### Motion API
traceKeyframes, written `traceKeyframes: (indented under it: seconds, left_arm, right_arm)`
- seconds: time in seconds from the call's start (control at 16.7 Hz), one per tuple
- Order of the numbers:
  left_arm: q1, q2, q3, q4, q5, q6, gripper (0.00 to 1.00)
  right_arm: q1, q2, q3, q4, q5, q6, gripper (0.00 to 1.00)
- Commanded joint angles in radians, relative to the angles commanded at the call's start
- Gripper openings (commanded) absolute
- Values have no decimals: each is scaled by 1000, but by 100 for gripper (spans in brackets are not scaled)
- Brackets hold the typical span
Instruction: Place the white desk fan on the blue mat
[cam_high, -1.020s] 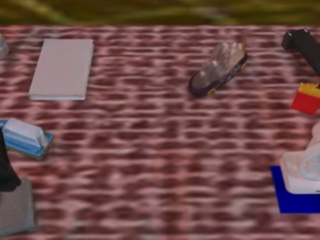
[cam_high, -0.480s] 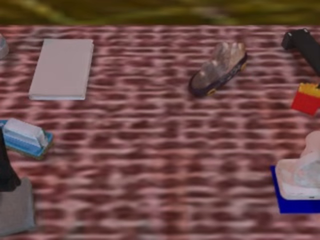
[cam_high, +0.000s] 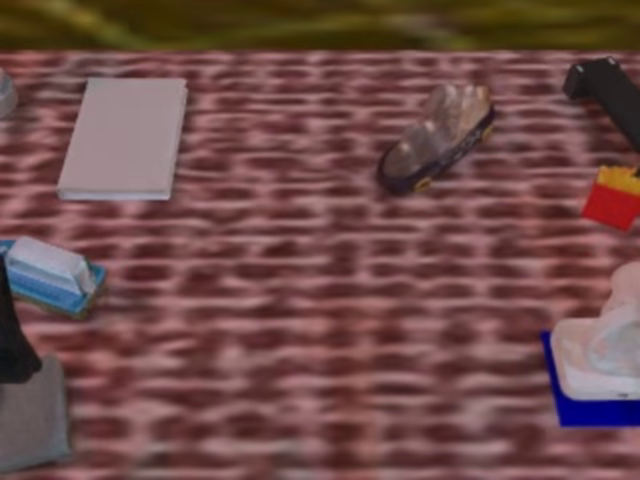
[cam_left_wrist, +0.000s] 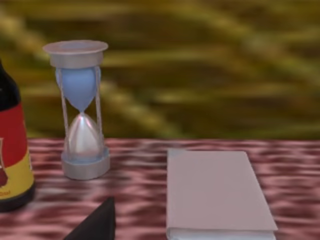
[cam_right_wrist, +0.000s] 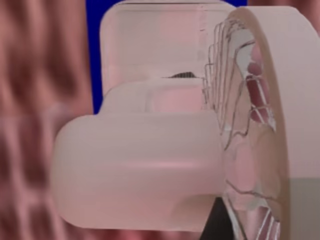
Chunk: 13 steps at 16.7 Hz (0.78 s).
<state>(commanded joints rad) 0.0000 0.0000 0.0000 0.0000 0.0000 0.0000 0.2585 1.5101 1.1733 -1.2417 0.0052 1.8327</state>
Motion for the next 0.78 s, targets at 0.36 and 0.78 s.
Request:
traceKeyframes:
  seconds: [0.36,0.78]
  left_arm:
    - [0,0,0,0,0,0,100]
    - [0,0,0,0,0,0,100]
  right_arm:
    - [0,0,0,0,0,0,83]
    - [0,0,0,0,0,0,100]
